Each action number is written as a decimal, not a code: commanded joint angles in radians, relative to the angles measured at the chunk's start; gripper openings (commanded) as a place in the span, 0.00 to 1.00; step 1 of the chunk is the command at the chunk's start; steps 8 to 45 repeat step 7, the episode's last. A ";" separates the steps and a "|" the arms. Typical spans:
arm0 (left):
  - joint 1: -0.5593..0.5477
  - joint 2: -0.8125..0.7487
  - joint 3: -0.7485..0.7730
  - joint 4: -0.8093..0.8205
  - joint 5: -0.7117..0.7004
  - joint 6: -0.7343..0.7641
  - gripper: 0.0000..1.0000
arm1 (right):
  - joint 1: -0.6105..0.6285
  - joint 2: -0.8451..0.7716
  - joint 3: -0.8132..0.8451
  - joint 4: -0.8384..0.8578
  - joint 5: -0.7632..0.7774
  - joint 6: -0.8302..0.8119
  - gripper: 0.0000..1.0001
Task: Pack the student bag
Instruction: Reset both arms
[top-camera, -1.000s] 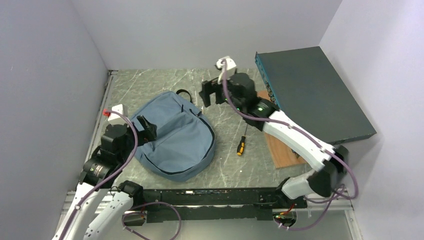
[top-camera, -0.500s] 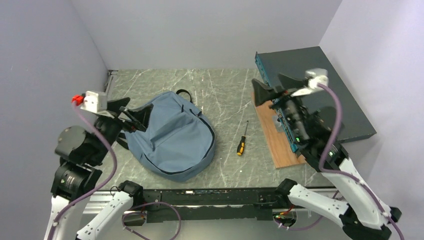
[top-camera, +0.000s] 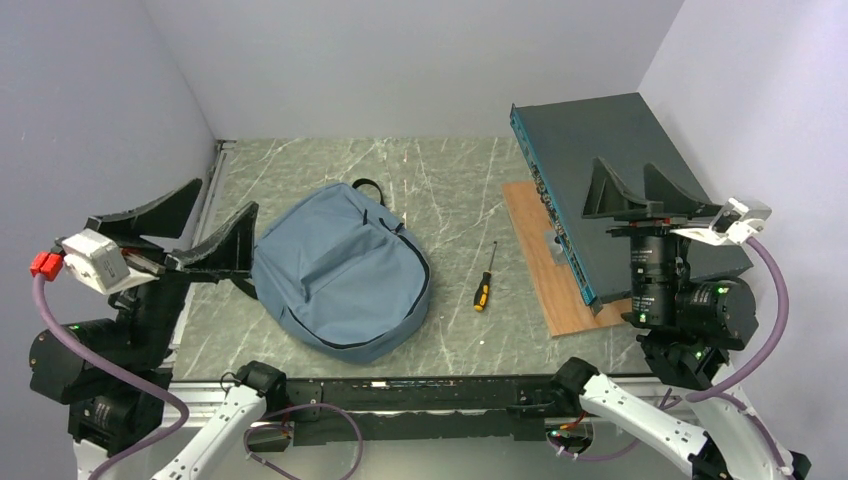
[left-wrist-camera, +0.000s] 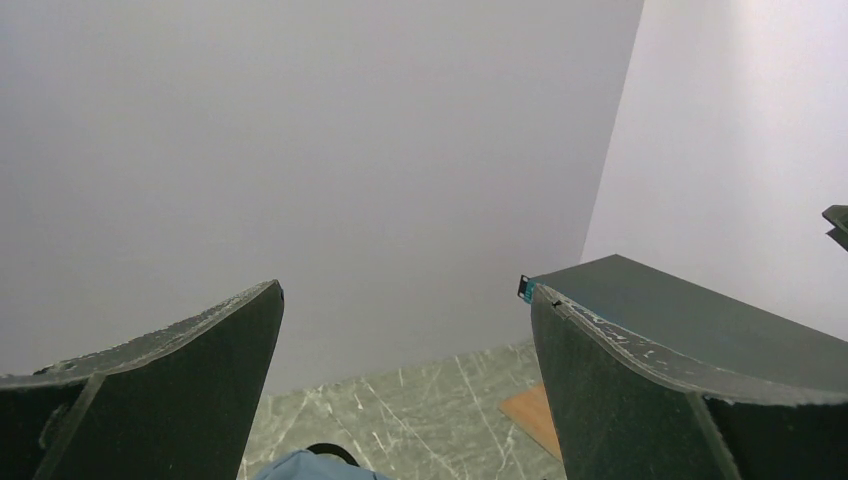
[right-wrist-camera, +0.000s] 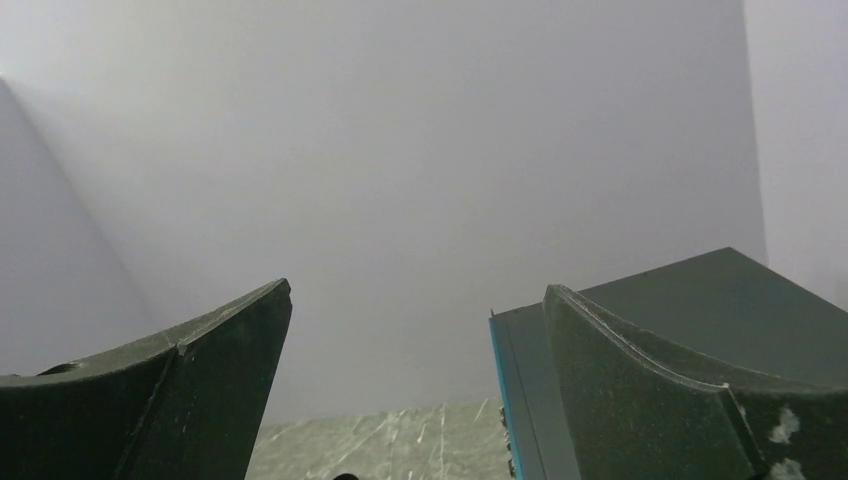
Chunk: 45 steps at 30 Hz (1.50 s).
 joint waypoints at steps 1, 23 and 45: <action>0.005 0.002 -0.009 0.059 -0.015 0.039 0.99 | 0.000 -0.001 -0.007 0.077 0.054 -0.054 1.00; 0.005 0.037 -0.008 0.057 -0.016 0.056 0.99 | 0.000 0.011 -0.025 0.088 0.041 -0.053 1.00; 0.005 0.037 -0.008 0.057 -0.016 0.056 0.99 | 0.000 0.011 -0.025 0.088 0.041 -0.053 1.00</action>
